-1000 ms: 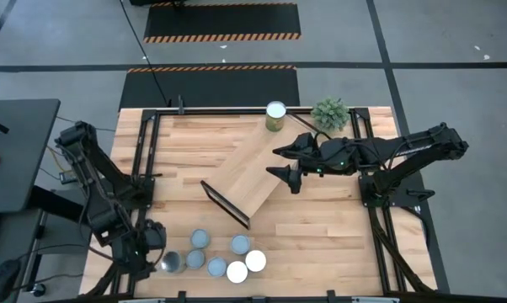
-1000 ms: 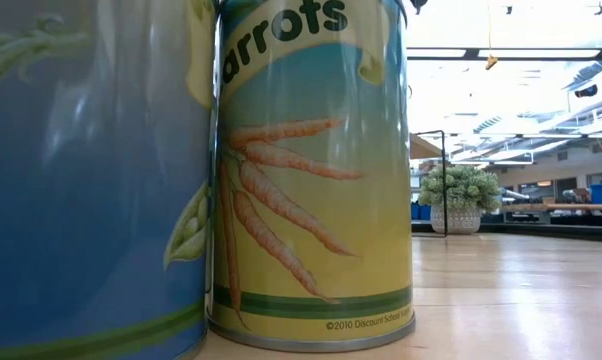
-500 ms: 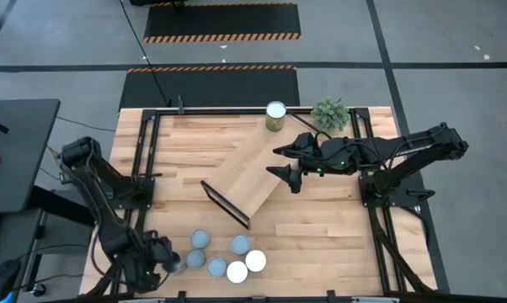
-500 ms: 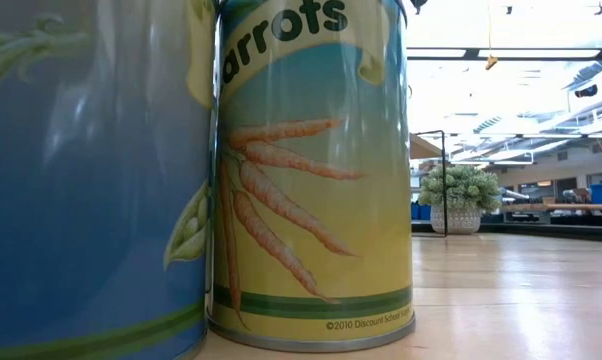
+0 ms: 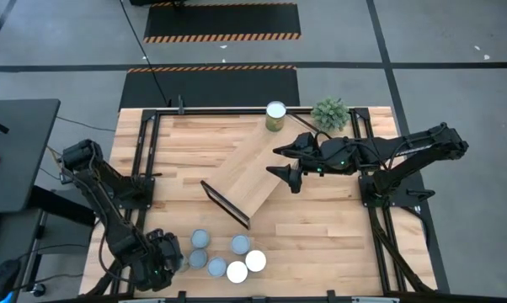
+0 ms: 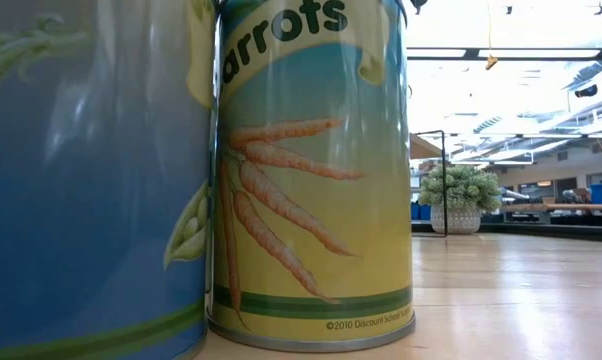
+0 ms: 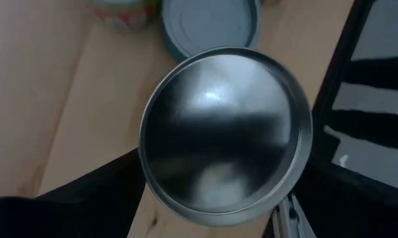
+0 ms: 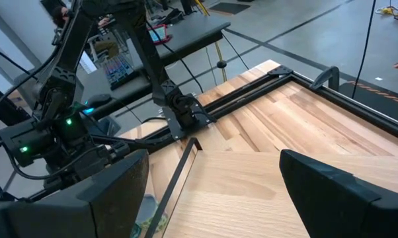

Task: Pick and place cans onto a shelf
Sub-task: Put the canned peaches on the shelf

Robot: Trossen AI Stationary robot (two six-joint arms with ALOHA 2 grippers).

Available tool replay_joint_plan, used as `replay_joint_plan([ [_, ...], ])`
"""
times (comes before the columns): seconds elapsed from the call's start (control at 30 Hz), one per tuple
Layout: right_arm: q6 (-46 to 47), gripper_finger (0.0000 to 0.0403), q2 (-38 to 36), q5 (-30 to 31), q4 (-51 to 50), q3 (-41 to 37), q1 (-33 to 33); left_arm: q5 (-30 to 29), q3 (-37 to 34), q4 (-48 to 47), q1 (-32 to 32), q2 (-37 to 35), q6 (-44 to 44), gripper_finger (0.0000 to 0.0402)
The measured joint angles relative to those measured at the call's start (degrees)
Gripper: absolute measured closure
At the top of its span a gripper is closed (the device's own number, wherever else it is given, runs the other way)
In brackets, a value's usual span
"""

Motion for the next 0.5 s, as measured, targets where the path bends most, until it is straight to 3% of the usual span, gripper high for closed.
replay_joint_plan([
  [0.5, -0.40, 0.0055, -0.02, -0.02, 0.00, -0.02, -0.39, -5.23, 0.02, -0.31, 1.40, 0.00, -0.06, 0.0042],
])
